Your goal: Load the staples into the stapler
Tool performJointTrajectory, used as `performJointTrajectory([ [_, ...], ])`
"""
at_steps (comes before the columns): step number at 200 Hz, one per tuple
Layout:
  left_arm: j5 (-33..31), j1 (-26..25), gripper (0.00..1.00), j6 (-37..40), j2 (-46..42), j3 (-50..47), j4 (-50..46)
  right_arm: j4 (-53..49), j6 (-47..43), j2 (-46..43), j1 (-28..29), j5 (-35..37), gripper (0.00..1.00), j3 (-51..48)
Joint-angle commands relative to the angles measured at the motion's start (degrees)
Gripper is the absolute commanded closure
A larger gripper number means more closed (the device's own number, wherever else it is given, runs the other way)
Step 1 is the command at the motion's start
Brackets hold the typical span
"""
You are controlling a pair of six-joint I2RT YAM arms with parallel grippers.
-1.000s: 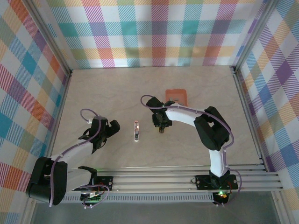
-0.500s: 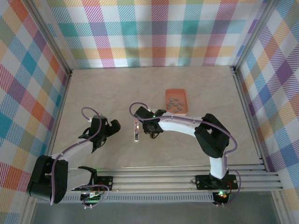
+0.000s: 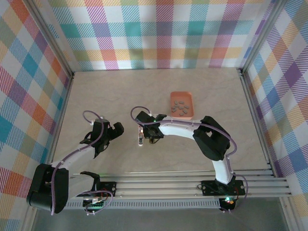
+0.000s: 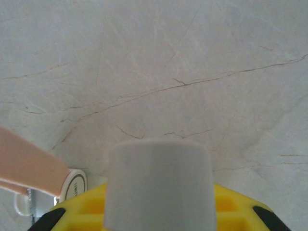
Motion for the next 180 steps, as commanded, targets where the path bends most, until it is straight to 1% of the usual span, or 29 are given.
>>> performJointTrajectory([
  [1,0.07,0.9,0.0,1.21,-1.09,-0.04,0.64,0.03,1.09,1.11,0.33,-1.31,0.74,2.06],
  [29,-0.05,0.89,0.0,1.52,-1.1,0.05,0.41,-0.46,1.51,1.17,0.72,-1.69,0.74,2.28],
  [43,-0.21,0.89,0.0,1.54,-1.07,-0.13,0.72,-0.71,1.57,1.25,0.79,-1.62,0.71,2.24],
  [58,-0.09,0.91,0.0,1.52,-1.1,-0.13,0.57,-0.78,1.44,1.25,0.83,-1.58,0.64,2.31],
  [75,0.24,0.86,0.0,1.34,-1.64,-0.14,-0.02,-0.62,0.85,0.77,0.75,-1.2,0.52,2.24],
  [93,0.51,0.91,0.0,1.05,-2.92,-0.05,-1.61,-0.32,-0.27,-0.93,0.82,-0.5,0.46,1.78],
  [104,0.54,0.9,0.0,0.71,-4.13,-0.05,-2.67,-0.05,-0.94,-2.85,0.87,0.1,0.43,0.93],
  [127,0.57,0.9,0.0,0.09,-7.03,-0.31,-4.26,0.7,-2.3,-8.04,0.99,1.33,0.41,-2.28],
  [157,0.85,0.9,0.0,0.09,-9.91,-0.08,-6.52,0.25,-6.92,-17.55,0.5,3.3,0.4,-7.22],
  [165,0.96,0.91,0.0,0.08,-10.41,-0.05,-7.08,-0.48,-8.5,-19.82,-0.3,3.2,0.39,-8.22],
  [180,1.34,0.89,0.0,0.11,-11.13,0.21,-8.4,-1.98,-11.64,-22.99,-3.54,0.01,0.39,-9.29],
])
